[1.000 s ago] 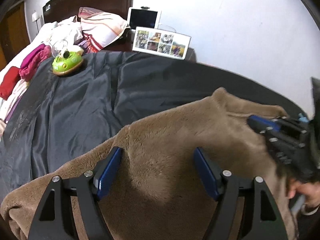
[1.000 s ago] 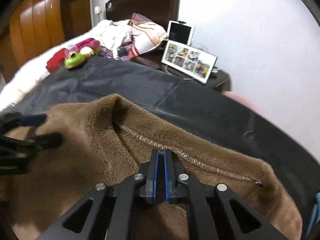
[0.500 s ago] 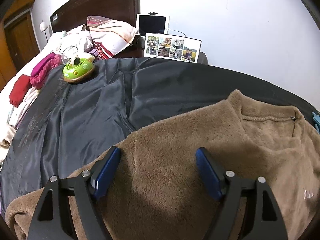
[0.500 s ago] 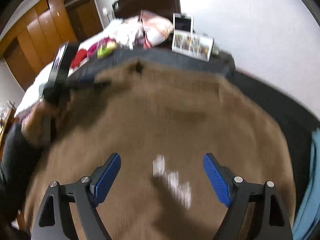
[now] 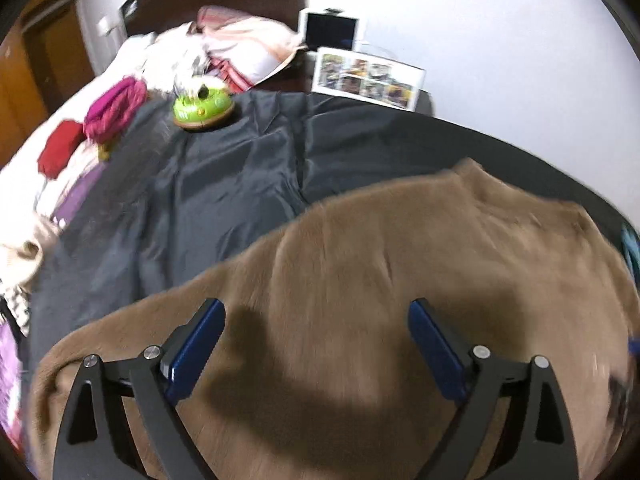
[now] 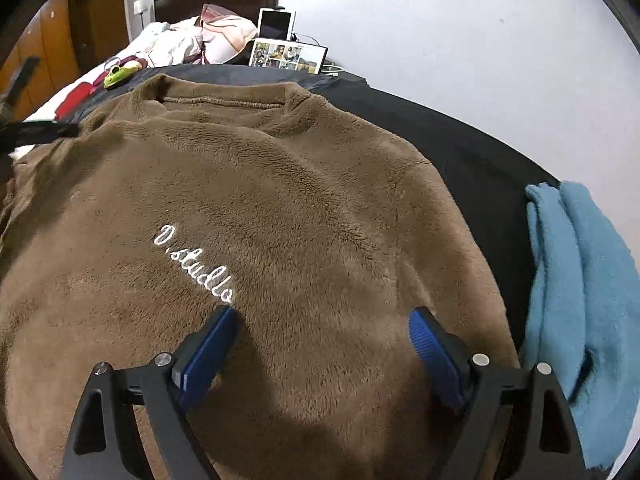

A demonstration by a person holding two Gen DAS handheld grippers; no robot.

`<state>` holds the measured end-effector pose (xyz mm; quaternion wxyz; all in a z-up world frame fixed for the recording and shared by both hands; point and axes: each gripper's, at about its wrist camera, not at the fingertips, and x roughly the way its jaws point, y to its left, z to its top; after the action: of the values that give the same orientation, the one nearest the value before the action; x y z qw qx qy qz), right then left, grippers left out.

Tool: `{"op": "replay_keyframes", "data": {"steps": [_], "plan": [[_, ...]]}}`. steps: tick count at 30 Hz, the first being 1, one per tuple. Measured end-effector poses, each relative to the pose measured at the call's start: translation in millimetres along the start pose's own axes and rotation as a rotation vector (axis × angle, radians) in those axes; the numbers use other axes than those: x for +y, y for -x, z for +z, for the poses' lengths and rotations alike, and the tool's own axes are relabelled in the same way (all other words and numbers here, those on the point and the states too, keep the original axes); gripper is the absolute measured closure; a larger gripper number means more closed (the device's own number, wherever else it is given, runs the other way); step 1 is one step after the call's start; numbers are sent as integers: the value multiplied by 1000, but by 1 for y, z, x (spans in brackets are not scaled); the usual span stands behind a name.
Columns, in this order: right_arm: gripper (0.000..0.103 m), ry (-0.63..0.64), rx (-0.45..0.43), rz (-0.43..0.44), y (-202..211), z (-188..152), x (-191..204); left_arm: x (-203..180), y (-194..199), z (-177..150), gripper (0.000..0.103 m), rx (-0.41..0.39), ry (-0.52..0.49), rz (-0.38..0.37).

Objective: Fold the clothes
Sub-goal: 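Smooth the spread sweatshirt flat with both open grippers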

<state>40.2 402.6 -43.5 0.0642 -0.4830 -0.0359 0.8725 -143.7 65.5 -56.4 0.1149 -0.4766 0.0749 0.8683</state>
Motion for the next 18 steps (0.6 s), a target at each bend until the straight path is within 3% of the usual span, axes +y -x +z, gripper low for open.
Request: {"op": "replay_keyframes", "data": {"steps": [4, 6, 11, 16, 18], "plan": [[14, 25, -73, 94, 54, -16, 12, -6, 51, -50, 7, 6, -129, -33], [14, 61, -90, 181, 87, -33, 24, -14, 65, -77, 7, 22, -170, -69], [14, 149, -25, 350, 130, -88, 58, -35, 85, -138, 7, 61, -238, -147], [13, 177, 72, 303, 127, -144, 73, -51, 76, -174, 4, 91, -252, -154], [12, 178, 42, 263, 126, -157, 68, -50, 75, -177, 1, 81, -230, -150]]}}
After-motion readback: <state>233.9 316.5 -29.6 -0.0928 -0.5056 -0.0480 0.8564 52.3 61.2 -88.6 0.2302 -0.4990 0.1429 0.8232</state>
